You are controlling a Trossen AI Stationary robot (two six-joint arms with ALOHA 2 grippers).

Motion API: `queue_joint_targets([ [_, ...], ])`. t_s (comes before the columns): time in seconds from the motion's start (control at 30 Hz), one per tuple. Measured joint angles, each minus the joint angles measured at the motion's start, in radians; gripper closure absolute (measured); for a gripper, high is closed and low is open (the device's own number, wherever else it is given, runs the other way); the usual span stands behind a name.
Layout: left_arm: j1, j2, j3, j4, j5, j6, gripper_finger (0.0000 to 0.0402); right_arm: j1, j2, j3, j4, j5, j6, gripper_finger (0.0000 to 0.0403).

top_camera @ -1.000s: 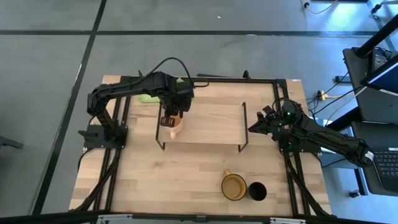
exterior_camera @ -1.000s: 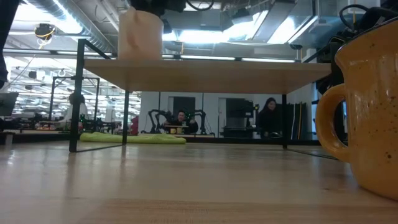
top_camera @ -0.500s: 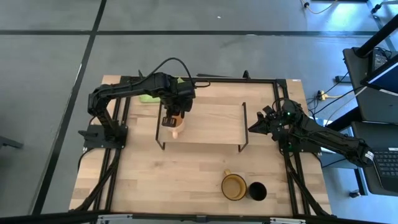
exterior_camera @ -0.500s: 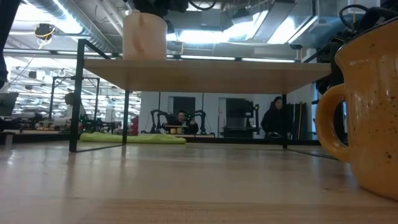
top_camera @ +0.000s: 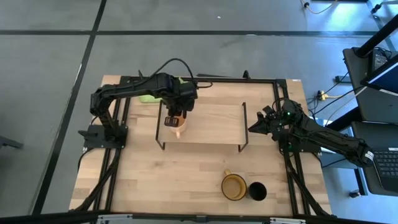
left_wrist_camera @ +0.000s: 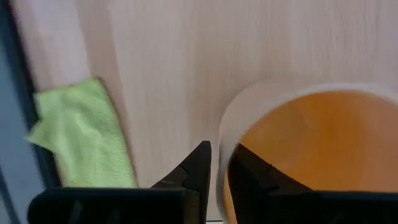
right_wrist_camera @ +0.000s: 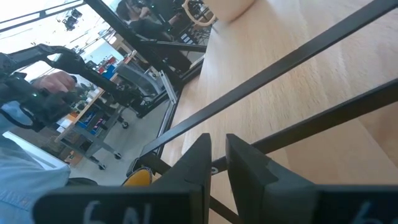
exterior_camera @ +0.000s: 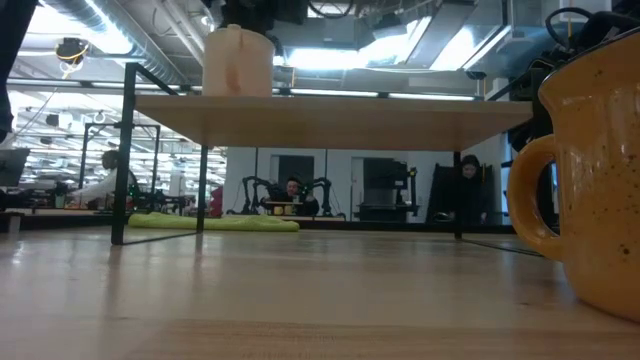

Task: Stack small to large cups/mugs on shelf
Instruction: Put the light yellow mug on the shelf, then adjust the yellow mug

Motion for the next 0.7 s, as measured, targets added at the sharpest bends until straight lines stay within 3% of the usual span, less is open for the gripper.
queue_joint_targets([
  [0.47,-0.019,-0.002,0.178,-0.115,-0.027,-0.058,0.0351,0.000,0.000,0.000,-0.001,0.000,0.000,0.0352],
  [0.7,-0.154,-0.007,0.412,-0.107,0.012,-0.283,0.0356,0.000,0.000,0.000,-0.001,0.000,0.000,0.0352],
])
